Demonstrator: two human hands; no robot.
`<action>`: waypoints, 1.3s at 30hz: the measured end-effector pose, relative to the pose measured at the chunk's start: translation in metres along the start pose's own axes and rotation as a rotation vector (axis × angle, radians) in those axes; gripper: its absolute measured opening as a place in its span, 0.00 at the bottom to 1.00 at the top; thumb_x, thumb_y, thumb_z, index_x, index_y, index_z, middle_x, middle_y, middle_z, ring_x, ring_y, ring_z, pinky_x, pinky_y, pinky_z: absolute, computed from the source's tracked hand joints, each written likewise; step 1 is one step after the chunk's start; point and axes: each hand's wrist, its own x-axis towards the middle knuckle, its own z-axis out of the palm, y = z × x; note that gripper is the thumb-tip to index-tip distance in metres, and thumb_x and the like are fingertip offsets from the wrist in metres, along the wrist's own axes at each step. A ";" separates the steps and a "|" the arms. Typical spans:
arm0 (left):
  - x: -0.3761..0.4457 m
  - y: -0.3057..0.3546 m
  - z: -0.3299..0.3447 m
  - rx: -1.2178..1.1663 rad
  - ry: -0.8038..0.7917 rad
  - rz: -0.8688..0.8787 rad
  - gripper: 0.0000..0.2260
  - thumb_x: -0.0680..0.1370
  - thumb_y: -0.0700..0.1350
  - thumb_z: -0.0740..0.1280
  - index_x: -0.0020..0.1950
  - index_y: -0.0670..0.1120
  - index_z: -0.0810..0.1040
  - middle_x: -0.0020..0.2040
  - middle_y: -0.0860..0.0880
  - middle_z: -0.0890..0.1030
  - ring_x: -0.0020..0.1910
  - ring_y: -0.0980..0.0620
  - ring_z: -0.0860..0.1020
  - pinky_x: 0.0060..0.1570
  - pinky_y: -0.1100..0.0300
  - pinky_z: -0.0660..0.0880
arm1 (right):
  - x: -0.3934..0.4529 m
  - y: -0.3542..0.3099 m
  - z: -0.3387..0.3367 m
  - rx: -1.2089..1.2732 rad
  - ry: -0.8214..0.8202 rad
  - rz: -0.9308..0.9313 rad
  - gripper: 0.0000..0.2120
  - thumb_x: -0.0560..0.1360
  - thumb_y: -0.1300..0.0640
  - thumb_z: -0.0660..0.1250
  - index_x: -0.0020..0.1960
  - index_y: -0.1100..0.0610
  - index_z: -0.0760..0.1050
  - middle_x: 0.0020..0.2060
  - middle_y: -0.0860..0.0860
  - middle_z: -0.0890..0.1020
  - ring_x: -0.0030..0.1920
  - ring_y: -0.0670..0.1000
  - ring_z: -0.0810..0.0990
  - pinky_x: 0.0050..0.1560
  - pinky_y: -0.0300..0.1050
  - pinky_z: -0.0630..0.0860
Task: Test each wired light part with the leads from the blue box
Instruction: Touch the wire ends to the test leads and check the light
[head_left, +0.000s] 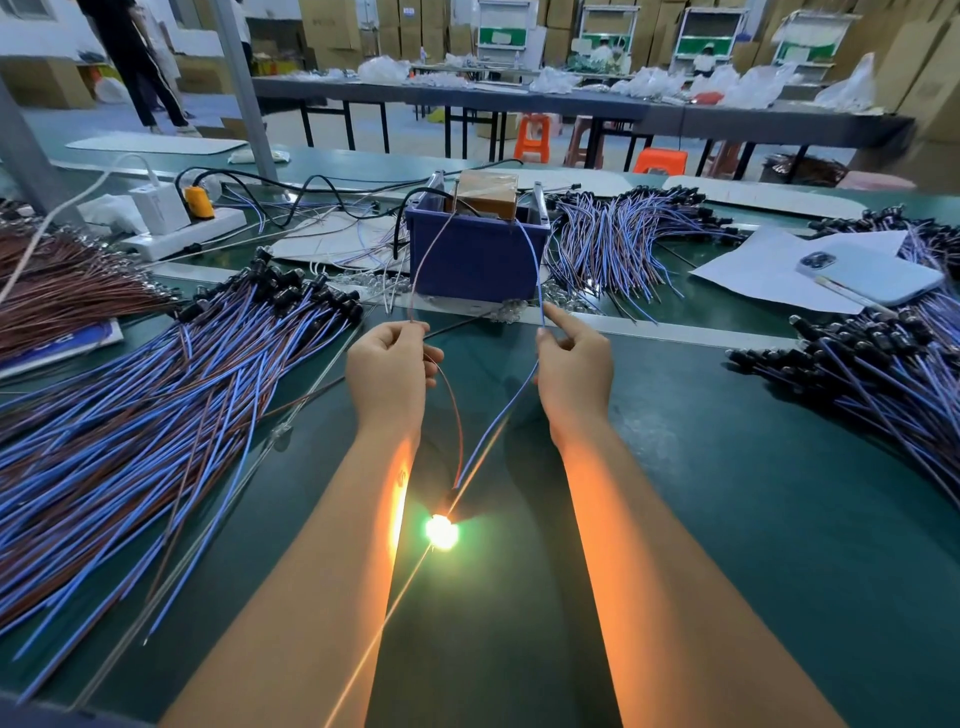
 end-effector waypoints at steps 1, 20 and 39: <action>-0.001 0.000 0.001 0.011 -0.043 0.000 0.07 0.76 0.39 0.64 0.42 0.45 0.80 0.26 0.52 0.79 0.23 0.58 0.72 0.24 0.67 0.70 | -0.001 -0.003 -0.001 0.027 0.003 -0.022 0.14 0.78 0.59 0.64 0.61 0.49 0.79 0.29 0.44 0.74 0.29 0.44 0.70 0.35 0.40 0.70; -0.011 0.004 0.012 0.032 -0.423 -0.058 0.13 0.82 0.47 0.62 0.42 0.49 0.83 0.31 0.50 0.80 0.24 0.58 0.67 0.22 0.69 0.64 | -0.017 -0.021 0.005 0.308 -0.307 -0.054 0.10 0.74 0.70 0.67 0.50 0.60 0.83 0.40 0.49 0.84 0.37 0.37 0.80 0.37 0.29 0.73; 0.001 0.010 0.007 -0.411 -0.257 -0.224 0.08 0.80 0.37 0.64 0.41 0.44 0.74 0.27 0.53 0.75 0.21 0.61 0.69 0.21 0.70 0.67 | -0.034 -0.021 0.011 -0.056 -0.602 -0.223 0.30 0.66 0.64 0.77 0.63 0.49 0.70 0.45 0.55 0.80 0.37 0.49 0.78 0.46 0.50 0.80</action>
